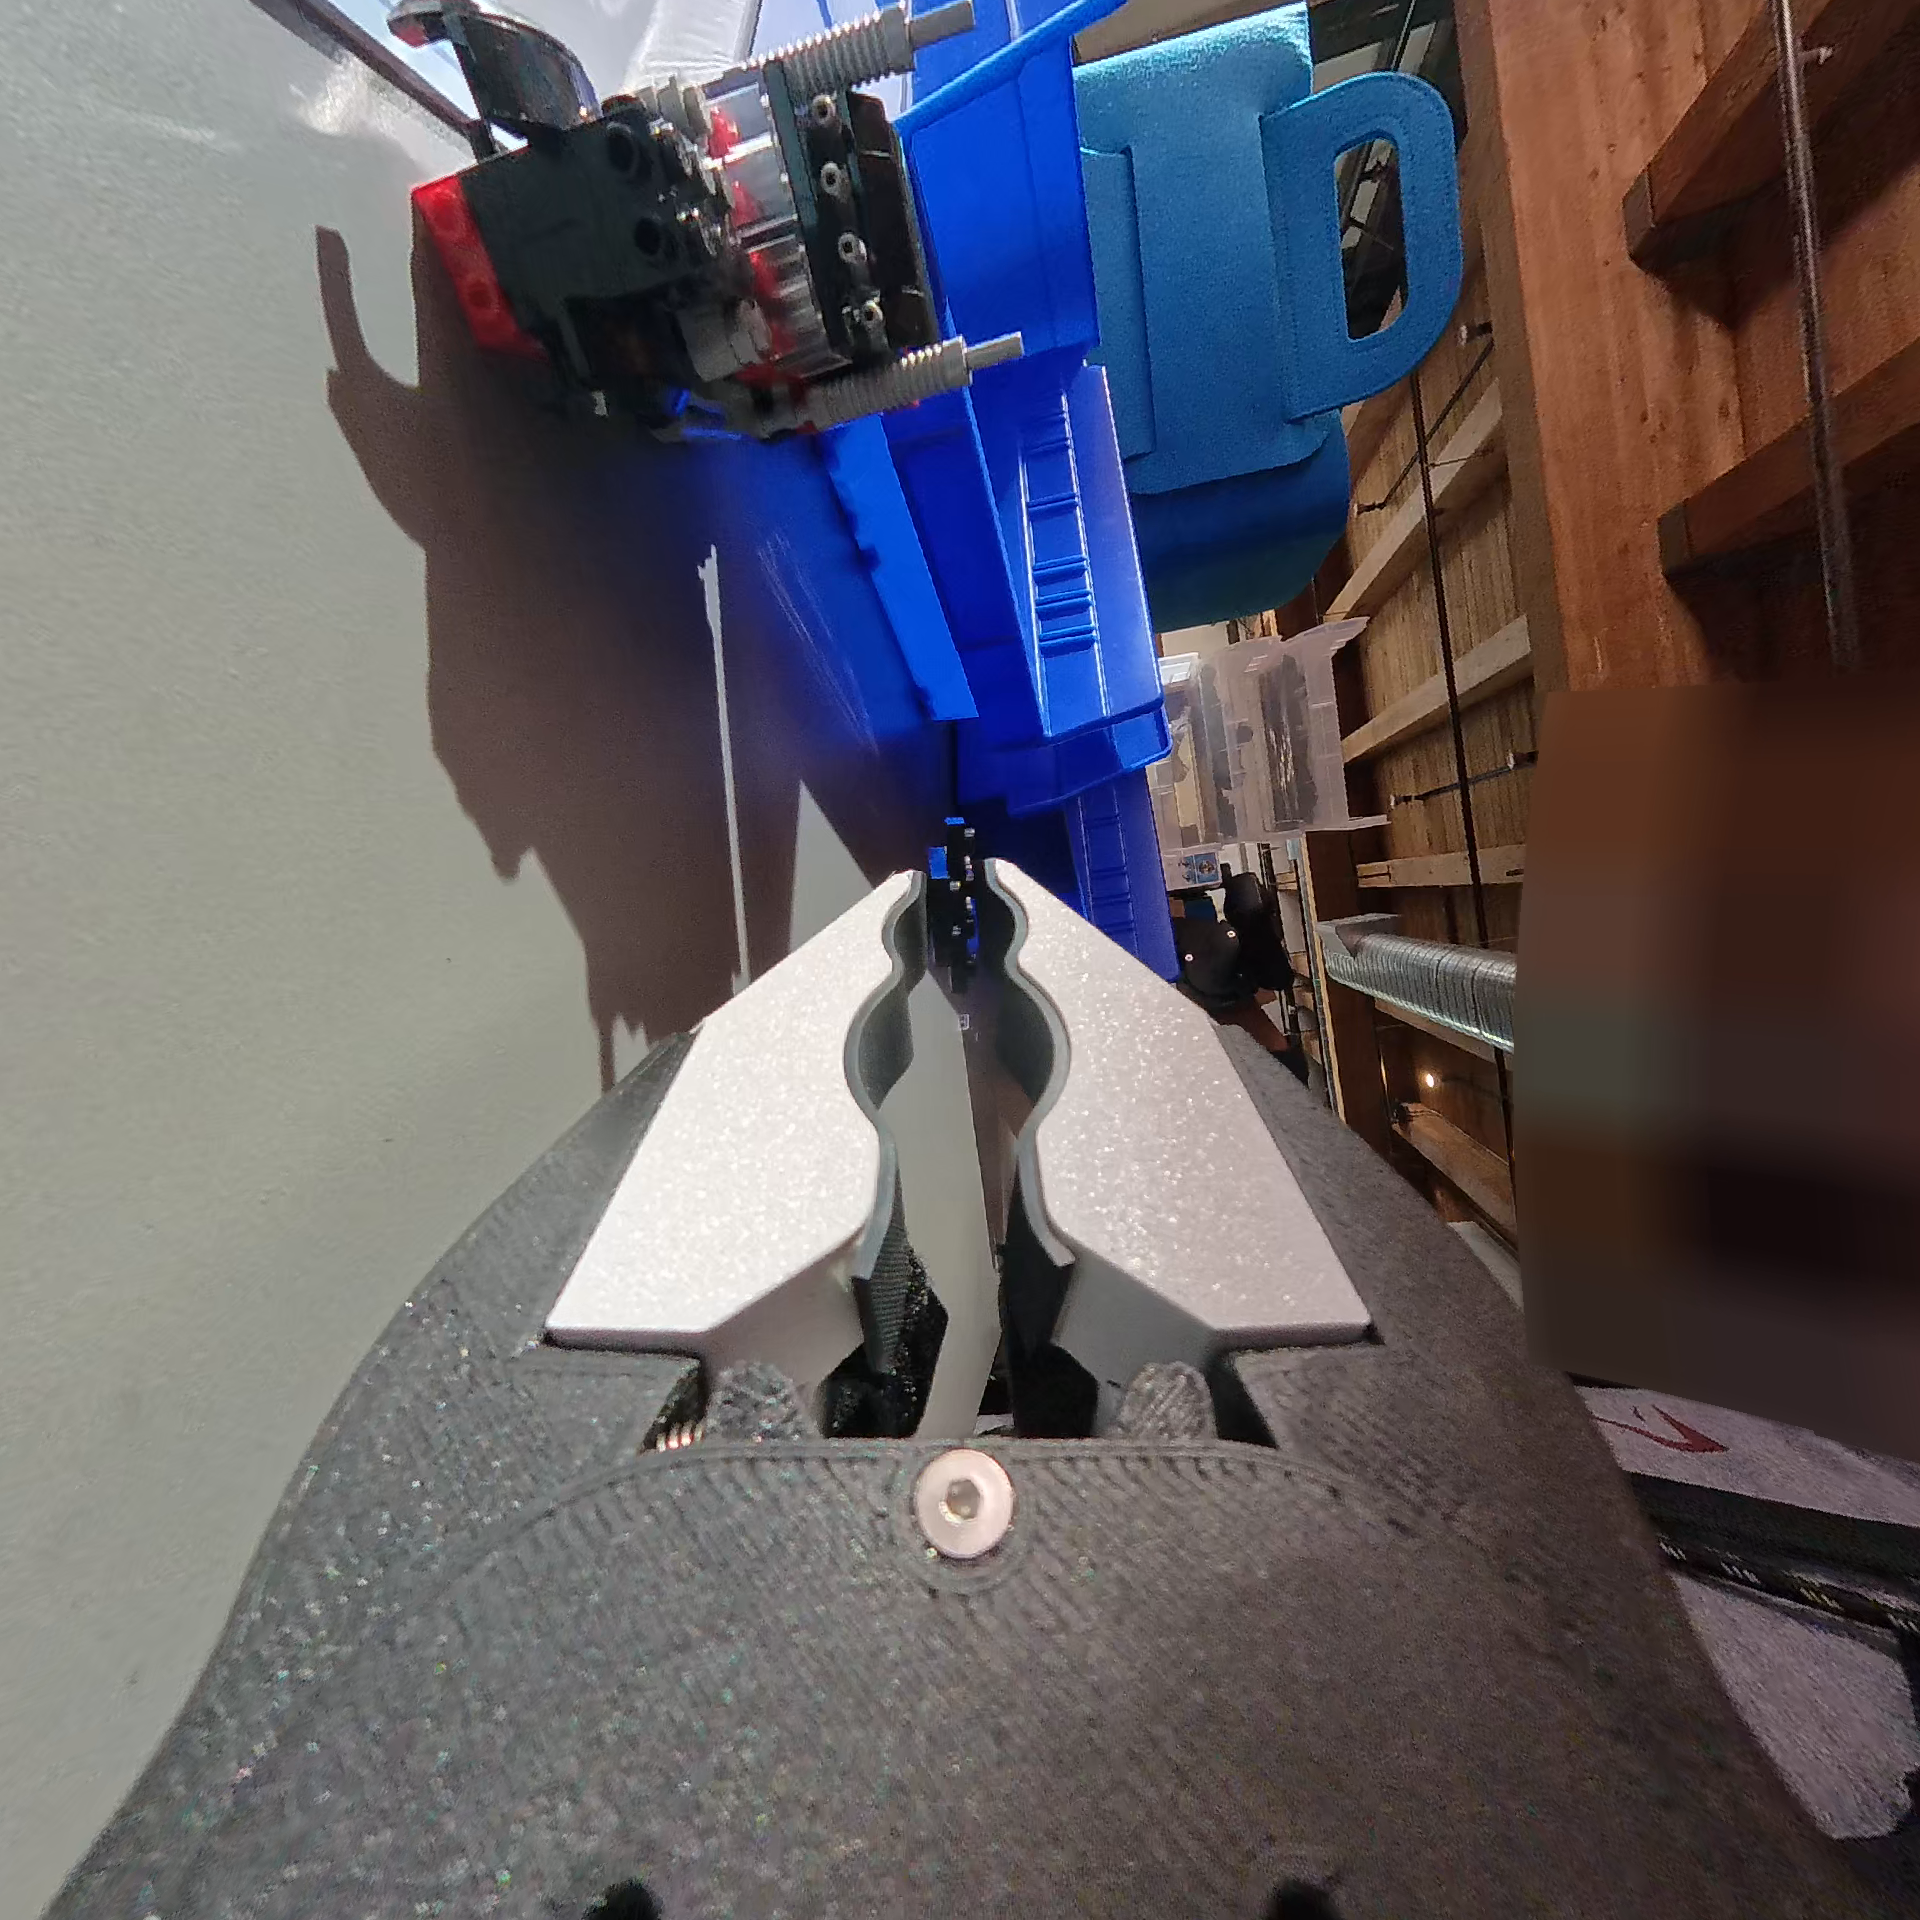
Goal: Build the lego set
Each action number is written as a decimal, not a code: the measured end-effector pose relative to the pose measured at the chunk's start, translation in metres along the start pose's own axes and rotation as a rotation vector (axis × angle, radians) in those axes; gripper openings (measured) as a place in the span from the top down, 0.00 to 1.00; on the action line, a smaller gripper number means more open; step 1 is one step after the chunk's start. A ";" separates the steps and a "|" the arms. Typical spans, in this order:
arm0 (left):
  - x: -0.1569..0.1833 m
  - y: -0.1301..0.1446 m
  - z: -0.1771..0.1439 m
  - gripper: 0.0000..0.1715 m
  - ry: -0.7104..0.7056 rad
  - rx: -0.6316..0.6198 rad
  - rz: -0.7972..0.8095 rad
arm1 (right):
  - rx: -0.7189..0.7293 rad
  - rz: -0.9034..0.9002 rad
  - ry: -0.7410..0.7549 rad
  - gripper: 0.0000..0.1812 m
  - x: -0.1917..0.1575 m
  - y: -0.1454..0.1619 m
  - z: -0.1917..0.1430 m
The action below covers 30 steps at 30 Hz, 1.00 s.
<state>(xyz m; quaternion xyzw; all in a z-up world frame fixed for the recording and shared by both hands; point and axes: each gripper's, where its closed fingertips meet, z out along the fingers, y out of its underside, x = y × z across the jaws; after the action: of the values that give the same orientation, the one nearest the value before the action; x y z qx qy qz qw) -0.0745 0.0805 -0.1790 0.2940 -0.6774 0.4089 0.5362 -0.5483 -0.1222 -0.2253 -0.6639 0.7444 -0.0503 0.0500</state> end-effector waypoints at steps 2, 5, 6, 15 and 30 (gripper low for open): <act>0.001 0.000 0.000 0.95 0.005 0.000 -0.001 | 0.017 0.007 0.009 0.94 -0.001 -0.002 -0.004; 0.000 0.001 0.000 0.95 0.003 -0.005 -0.002 | 0.083 0.042 0.051 0.94 -0.006 -0.011 -0.026; 0.000 0.001 0.000 0.95 0.002 -0.007 -0.001 | 0.119 0.050 0.065 0.94 -0.010 -0.017 -0.037; 0.003 0.003 0.001 0.95 0.025 -0.021 -0.007 | 0.587 -0.051 -0.058 0.94 -0.141 -0.153 -0.081; 0.013 0.007 -0.001 0.95 0.088 -0.045 0.003 | 0.639 -0.041 -0.066 0.87 -0.214 -0.306 0.033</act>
<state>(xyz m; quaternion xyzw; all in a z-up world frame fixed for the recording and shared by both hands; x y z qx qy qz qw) -0.0831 0.0855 -0.1684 0.2626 -0.6626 0.4067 0.5715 -0.2189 0.0550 -0.2136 -0.6309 0.6753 -0.2611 0.2788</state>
